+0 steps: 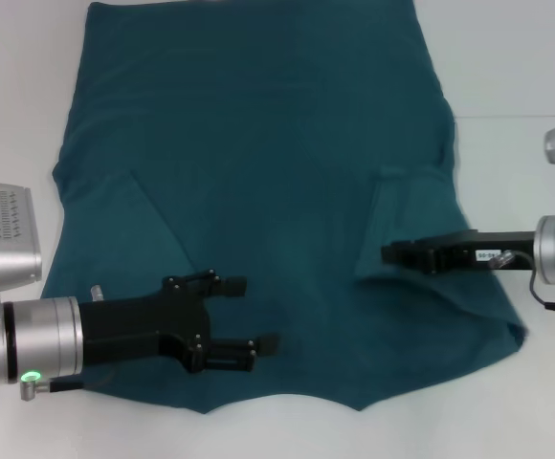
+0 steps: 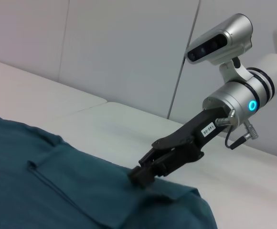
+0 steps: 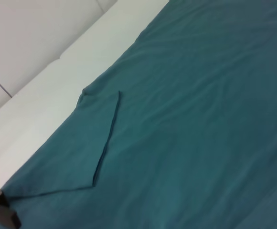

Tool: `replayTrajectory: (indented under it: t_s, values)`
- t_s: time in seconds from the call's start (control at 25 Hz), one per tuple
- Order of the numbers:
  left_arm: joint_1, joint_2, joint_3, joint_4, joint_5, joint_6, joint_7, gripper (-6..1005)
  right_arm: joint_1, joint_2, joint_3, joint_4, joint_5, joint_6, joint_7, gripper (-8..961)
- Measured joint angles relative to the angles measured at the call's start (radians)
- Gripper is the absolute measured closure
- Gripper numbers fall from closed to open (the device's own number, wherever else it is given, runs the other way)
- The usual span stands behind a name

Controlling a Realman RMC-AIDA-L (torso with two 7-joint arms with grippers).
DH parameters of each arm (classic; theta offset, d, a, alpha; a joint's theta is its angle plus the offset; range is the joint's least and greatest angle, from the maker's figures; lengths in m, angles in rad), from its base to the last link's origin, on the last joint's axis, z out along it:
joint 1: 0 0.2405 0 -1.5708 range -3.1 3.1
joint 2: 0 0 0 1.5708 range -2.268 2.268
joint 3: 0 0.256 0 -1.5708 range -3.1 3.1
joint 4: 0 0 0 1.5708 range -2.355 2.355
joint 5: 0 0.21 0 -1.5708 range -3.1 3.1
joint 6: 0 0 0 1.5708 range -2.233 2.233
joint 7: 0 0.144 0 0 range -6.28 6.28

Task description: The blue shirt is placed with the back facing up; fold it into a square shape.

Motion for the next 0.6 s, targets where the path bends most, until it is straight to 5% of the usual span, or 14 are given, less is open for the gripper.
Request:
replayTrajectory:
  t_s: [0.6]
  values:
    - [-0.001, 0.000, -0.007, 0.006, -0.005, 0.000, -0.007, 50, -0.027, 0.006, 0.147, -0.065, 0.006, -0.105, -0.041, 354]
